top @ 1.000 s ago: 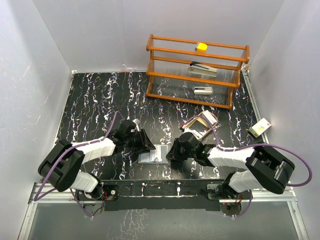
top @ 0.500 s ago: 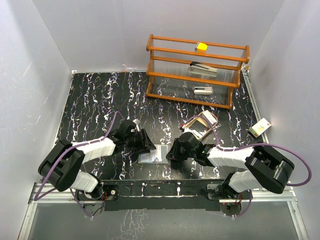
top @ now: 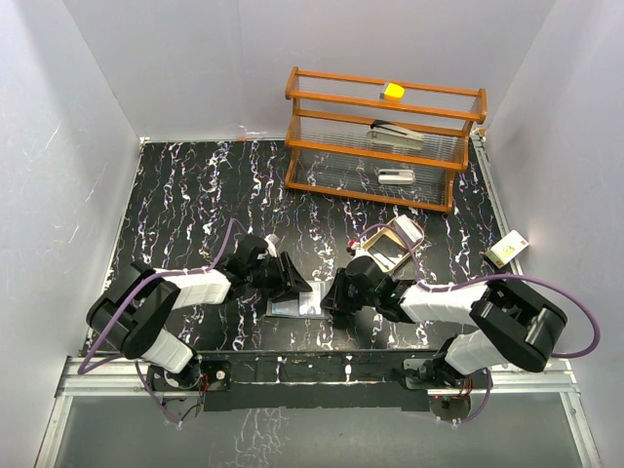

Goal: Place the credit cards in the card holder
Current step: Insert the credit card into the card holder.

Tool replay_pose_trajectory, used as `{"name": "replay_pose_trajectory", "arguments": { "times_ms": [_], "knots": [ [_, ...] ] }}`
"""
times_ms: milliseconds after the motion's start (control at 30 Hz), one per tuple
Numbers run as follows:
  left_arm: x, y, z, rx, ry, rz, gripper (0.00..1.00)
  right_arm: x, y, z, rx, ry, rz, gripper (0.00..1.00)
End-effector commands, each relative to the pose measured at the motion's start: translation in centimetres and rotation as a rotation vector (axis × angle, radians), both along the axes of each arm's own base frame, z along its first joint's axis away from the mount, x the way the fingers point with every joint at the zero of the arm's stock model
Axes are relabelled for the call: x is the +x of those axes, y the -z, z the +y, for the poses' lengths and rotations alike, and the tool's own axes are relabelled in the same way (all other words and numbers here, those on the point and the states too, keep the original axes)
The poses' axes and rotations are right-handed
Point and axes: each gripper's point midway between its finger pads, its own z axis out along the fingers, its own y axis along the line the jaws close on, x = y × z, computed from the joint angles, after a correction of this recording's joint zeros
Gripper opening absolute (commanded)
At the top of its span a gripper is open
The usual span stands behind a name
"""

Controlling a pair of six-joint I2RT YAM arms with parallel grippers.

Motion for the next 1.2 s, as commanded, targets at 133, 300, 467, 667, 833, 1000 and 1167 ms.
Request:
{"name": "replay_pose_trajectory", "arguments": {
  "times_ms": [133, 300, 467, 667, 833, 1000, 1167],
  "knots": [
    [-0.6, -0.8, -1.3, -0.018, 0.071, -0.036, 0.44, 1.0, -0.2, 0.5, -0.035, -0.028, -0.054, 0.13],
    [0.0, -1.0, -0.1, 0.08, 0.055, -0.072, 0.46, 1.5, -1.5, 0.3, -0.054, -0.017, -0.08, 0.21],
    [0.6, -1.6, 1.0, 0.159, 0.023, -0.092, 0.48, 2.3, -4.1, 0.1, -0.044, 0.015, -0.122, 0.26],
    [0.4, -0.9, 0.7, 0.138, 0.021, -0.07, 0.48, 2.9, -4.2, -0.3, -0.074, 0.018, -0.165, 0.2],
    [0.2, 0.0, 0.5, 0.125, 0.025, -0.051, 0.47, 3.1, -3.2, 0.1, -0.086, 0.007, -0.152, 0.19],
    [0.4, -0.4, -0.4, 0.071, 0.04, -0.064, 0.45, 3.2, -2.1, 0.6, -0.091, -0.013, -0.146, 0.14],
    [0.5, -1.2, -1.7, 0.009, 0.092, -0.096, 0.4, 3.2, -1.5, 1.0, -0.093, -0.028, -0.137, 0.12]
  ]
}}
